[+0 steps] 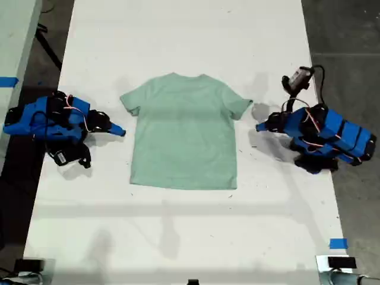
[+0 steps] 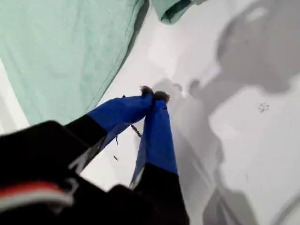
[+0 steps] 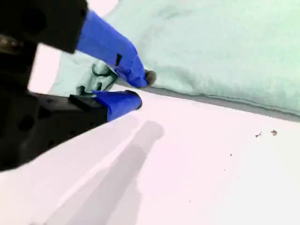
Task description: Fold t-shirt
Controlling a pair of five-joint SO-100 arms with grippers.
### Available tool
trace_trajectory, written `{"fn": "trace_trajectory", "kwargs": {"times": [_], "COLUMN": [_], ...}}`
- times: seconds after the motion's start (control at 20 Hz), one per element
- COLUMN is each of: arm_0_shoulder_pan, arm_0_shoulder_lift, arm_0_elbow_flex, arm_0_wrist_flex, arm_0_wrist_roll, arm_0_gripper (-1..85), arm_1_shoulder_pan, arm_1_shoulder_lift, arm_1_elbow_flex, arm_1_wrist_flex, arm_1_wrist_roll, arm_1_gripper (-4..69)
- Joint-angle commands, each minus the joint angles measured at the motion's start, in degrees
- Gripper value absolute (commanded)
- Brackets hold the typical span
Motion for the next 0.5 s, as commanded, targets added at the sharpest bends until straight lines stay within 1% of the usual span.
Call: {"fn": "trace_trajectory", "kwargs": {"times": [0.0, 0.45], "arm_0_shoulder_pan": [-4.0, -4.0], "arm_0_shoulder_lift": [0.5, 0.5], "arm_0_elbow_flex": [-0.5, -0.5], "arm_0_wrist_flex": [0.5, 0.5], "arm_0_wrist_roll": [-7.1, -7.1], "arm_0_gripper": [0.0, 0.0], "arm_1_shoulder_pan": [-8.8, -9.1], "arm_1_shoulder_lift": [0.6, 0.6], "arm_1_elbow_flex": [-0.5, -0.4], "arm_1_wrist_flex": [0.4, 0.4], "arm_1_wrist_roll": [26.1, 26.4], "arm_1_gripper": [-1.1, -1.1]}}
